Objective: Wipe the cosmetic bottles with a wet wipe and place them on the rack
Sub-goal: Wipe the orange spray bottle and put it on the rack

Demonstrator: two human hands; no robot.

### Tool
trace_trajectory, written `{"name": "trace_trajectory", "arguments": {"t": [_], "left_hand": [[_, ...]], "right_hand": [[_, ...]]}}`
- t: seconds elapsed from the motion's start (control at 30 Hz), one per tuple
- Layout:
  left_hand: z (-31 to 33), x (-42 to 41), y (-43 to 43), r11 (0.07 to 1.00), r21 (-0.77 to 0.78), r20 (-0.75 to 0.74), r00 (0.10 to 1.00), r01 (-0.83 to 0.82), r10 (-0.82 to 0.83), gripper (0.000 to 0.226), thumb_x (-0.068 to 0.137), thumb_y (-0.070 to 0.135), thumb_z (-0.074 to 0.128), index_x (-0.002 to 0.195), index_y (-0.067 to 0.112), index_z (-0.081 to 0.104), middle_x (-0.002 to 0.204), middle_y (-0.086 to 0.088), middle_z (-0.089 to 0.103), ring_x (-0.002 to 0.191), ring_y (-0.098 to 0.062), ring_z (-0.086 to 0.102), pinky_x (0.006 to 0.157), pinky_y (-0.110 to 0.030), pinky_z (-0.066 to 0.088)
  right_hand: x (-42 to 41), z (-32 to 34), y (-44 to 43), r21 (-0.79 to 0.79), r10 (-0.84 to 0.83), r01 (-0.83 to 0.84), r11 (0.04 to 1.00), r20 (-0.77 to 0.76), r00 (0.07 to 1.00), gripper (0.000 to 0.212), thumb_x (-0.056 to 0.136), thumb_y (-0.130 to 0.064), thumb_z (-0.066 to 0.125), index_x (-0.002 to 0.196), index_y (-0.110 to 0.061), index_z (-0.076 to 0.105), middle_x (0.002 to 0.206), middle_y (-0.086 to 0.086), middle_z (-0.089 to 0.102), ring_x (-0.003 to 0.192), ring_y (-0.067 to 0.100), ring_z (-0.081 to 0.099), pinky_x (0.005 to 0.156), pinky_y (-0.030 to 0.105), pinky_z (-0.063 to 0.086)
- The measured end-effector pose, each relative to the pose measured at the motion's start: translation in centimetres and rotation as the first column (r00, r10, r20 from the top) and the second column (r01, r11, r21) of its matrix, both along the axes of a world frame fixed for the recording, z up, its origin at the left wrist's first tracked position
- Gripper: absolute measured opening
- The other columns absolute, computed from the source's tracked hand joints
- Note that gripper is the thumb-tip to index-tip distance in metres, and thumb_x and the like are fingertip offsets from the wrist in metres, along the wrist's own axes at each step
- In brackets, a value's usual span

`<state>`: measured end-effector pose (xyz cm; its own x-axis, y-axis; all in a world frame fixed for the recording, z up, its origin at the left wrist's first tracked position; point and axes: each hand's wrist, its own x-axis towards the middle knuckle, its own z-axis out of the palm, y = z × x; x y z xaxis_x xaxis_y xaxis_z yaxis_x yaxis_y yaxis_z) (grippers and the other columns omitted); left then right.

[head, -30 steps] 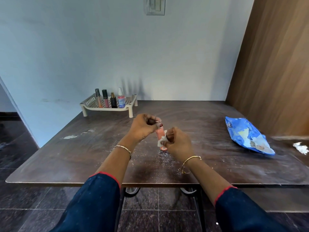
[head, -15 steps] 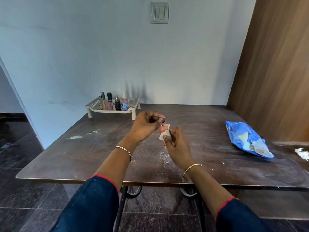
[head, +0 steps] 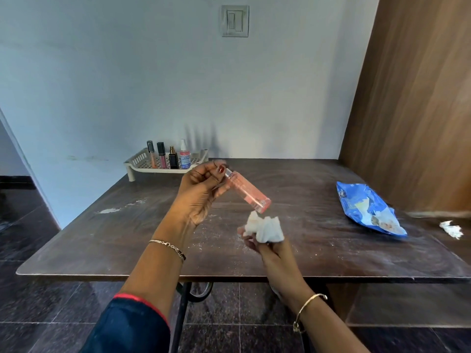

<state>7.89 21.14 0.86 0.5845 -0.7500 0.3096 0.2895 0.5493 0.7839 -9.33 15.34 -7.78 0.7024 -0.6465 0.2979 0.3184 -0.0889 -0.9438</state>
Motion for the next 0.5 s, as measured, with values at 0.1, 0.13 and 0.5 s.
{"name": "trace_trajectory", "arguments": {"t": [0.1,0.13,0.5], "left_hand": [[0.5,-1.0,-0.1,1.000,0.005,0.077,0.997,0.005,-0.005,0.015,0.076,0.003,0.063,0.088,0.006,0.072,0.082,-0.007,0.073,0.079,-0.017,0.072,0.065,-0.025,0.060],[0.5,-1.2,-0.2,0.999,0.031,0.096,0.995,-0.025,0.022,0.015,0.077,0.002,0.063,0.090,0.005,0.070,0.081,-0.006,0.073,0.077,-0.016,0.072,0.066,-0.025,0.060],[-1.6,-1.5,-0.2,0.980,0.146,0.089,0.988,-0.135,0.122,0.025,0.067,0.010,0.069,0.092,0.011,0.073,0.090,-0.006,0.074,0.088,-0.019,0.070,0.072,-0.027,0.060]], "right_hand": [[0.0,0.4,0.6,0.255,-0.010,-0.002,0.967,0.044,0.999,0.020,0.094,-0.002,0.050,0.097,-0.011,0.066,0.100,0.008,0.072,0.085,0.013,0.068,0.074,0.020,0.054],[0.1,0.7,0.4,0.374,-0.032,0.011,0.927,0.049,0.998,0.017,0.093,0.000,0.050,0.098,-0.007,0.065,0.097,0.009,0.073,0.079,0.013,0.069,0.069,0.019,0.055],[0.9,3.5,-2.9,0.802,-0.327,0.125,0.584,0.091,0.941,0.024,0.088,0.012,0.047,0.083,-0.009,0.056,0.084,0.013,0.064,0.060,0.014,0.066,0.053,0.020,0.056]]}}
